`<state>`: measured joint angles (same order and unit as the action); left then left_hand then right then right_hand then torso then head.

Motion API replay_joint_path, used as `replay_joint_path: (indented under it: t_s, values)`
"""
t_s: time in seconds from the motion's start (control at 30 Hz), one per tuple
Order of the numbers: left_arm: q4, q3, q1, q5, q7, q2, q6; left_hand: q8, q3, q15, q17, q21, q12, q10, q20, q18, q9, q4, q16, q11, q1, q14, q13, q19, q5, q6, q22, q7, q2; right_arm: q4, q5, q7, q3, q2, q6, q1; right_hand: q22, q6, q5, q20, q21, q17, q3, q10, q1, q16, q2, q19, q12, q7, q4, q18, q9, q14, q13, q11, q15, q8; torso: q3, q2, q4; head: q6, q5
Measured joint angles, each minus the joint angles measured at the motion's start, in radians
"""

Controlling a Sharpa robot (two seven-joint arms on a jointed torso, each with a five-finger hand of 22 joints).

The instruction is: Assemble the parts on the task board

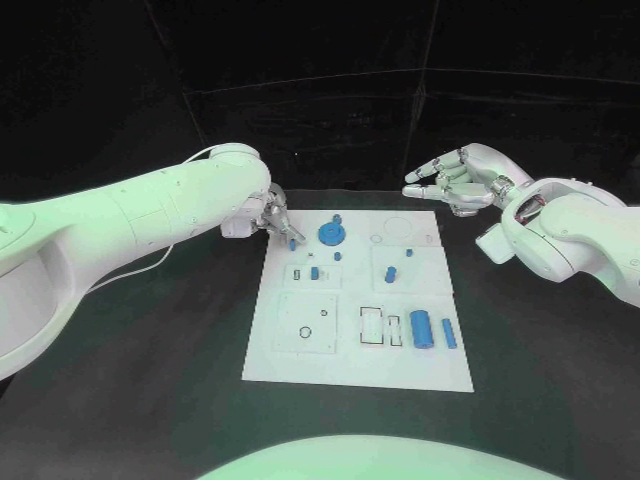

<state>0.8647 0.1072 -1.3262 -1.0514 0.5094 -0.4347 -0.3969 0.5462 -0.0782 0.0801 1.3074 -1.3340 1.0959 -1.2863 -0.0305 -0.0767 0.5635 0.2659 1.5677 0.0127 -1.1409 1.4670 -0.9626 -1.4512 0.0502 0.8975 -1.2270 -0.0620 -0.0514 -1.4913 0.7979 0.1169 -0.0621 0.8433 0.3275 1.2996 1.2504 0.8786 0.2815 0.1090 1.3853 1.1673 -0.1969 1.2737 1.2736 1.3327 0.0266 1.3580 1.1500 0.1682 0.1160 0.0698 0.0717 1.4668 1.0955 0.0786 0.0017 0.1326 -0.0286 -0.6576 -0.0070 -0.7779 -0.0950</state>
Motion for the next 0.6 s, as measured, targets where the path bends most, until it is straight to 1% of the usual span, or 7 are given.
replay_joint_path:
  t_s: [0.2, 0.27, 0.3, 0.37, 0.4, 0.5, 0.6]
  values:
    - [-0.001, 0.000, 0.000, 0.000, -0.004, 0.001, 0.001, 0.000, 0.005, 0.000, 0.000, 0.000, 0.000, 0.000, 0.000, 0.000, -0.003, -0.005, 0.000, 0.000, -0.015, 0.000, 0.000, 0.000, 0.000, 0.003, 0.000, 0.003, -0.015, 0.000, 0.000, 0.000, 0.000, 0.000, 0.000, 0.000, 0.000, 0.000, 0.000, 0.000, 0.000, 0.000, 0.000, 0.000, 0.000, 0.000, 0.000, 0.000, 0.000, 0.000, 0.000, 0.000, 0.000, 0.000, 0.000, 0.000, 0.000, 0.000, -0.0005, 0.000, 0.0000, 0.000, 0.000]
    - [-0.002, 0.000, 0.001, 0.000, -0.006, 0.001, 0.002, 0.000, 0.011, 0.000, 0.000, 0.000, 0.000, 0.000, 0.000, 0.000, -0.005, -0.011, 0.000, 0.000, -0.027, 0.000, 0.000, 0.000, 0.000, 0.003, 0.000, 0.003, -0.027, 0.001, 0.000, 0.000, 0.000, 0.000, 0.000, 0.000, 0.000, 0.000, 0.000, 0.000, 0.000, 0.001, 0.000, 0.000, 0.000, 0.000, 0.000, 0.000, 0.000, 0.000, 0.000, 0.000, 0.000, 0.000, 0.000, 0.000, 0.000, 0.000, -0.0005, 0.000, 0.0000, 0.000, 0.000]
    - [-0.002, 0.000, 0.001, 0.000, -0.007, 0.001, 0.003, 0.000, 0.013, 0.000, 0.000, 0.000, 0.000, 0.000, 0.000, 0.000, -0.006, -0.017, 0.000, 0.000, -0.038, 0.000, 0.000, 0.000, 0.000, 0.003, 0.000, 0.003, -0.028, 0.001, 0.000, 0.000, 0.000, -0.001, 0.000, 0.000, 0.000, 0.000, 0.000, 0.000, 0.000, 0.001, 0.000, 0.000, 0.000, 0.000, 0.000, 0.000, 0.000, 0.000, 0.000, 0.000, 0.000, 0.000, 0.000, 0.000, 0.000, 0.000, -0.0005, 0.000, 0.0000, -0.001, 0.000]
    - [-0.002, 0.000, 0.001, 0.000, -0.010, 0.001, 0.004, 0.000, 0.026, 0.000, 0.000, 0.000, 0.000, 0.000, 0.000, 0.000, -0.008, -0.034, 0.000, 0.000, -0.067, 0.000, 0.000, 0.000, 0.000, 0.003, 0.000, 0.003, -0.040, 0.001, 0.000, 0.000, 0.000, -0.001, -0.001, 0.000, 0.000, 0.000, 0.000, 0.000, 0.000, 0.001, 0.000, 0.000, 0.000, 0.000, 0.000, 0.000, 0.000, 0.000, 0.000, 0.000, 0.000, 0.000, 0.000, 0.000, 0.000, 0.000, -0.0005, 0.000, 0.0000, -0.001, 0.000]
    - [-0.002, 0.000, 0.001, 0.000, -0.012, 0.001, 0.005, 0.000, 0.035, 0.000, 0.000, 0.000, 0.000, 0.000, 0.000, 0.000, -0.009, -0.043, 0.000, 0.000, -0.082, 0.000, 0.000, 0.000, 0.000, 0.003, 0.000, 0.003, -0.048, 0.001, 0.000, 0.000, 0.000, -0.001, -0.001, 0.000, 0.000, 0.000, 0.000, 0.000, 0.000, 0.001, 0.000, 0.000, 0.004, 0.000, 0.004, 0.000, 0.001, 0.000, 0.000, 0.000, 0.000, 0.000, 0.000, 0.000, 0.000, 0.000, -0.0005, 0.000, 0.0000, -0.001, 0.000]
    - [-0.002, 0.000, 0.001, 0.000, -0.019, 0.002, 0.009, -0.005, 0.082, 0.000, 0.000, 0.000, 0.000, 0.000, 0.000, 0.000, -0.013, -0.090, 0.000, 0.000, -0.154, 0.000, 0.001, 0.000, 0.000, 0.003, 0.001, 0.003, -0.079, 0.002, 0.000, 0.000, 0.000, -0.002, -0.001, 0.000, 0.000, 0.000, 0.000, 0.000, 0.000, 0.001, 0.000, 0.000, 0.005, 0.000, 0.005, 0.000, 0.004, 0.000, 0.000, 0.000, 0.000, 0.000, 0.000, 0.000, 0.000, 0.000, -0.0005, 0.000, 0.0000, -0.002, 0.000]
    - [-0.002, 0.000, 0.001, 0.000, -0.028, 0.002, 0.012, -0.013, 0.125, 0.000, 0.000, 0.000, 0.000, 0.004, 0.000, 0.000, -0.020, -0.133, 0.000, 0.004, -0.203, 0.000, 0.005, 0.000, 0.000, -0.001, 0.003, 0.007, -0.090, 0.002, 0.000, 0.000, 0.000, -0.002, -0.001, 0.000, 0.000, 0.000, 0.000, 0.000, 0.000, 0.001, 0.000, 0.000, 0.005, 0.000, 0.005, 0.000, 0.004, 0.000, 0.000, 0.000, 0.000, 0.000, 0.000, 0.000, 0.000, 0.000, -0.0005, 0.000, 0.0000, -0.003, 0.001]
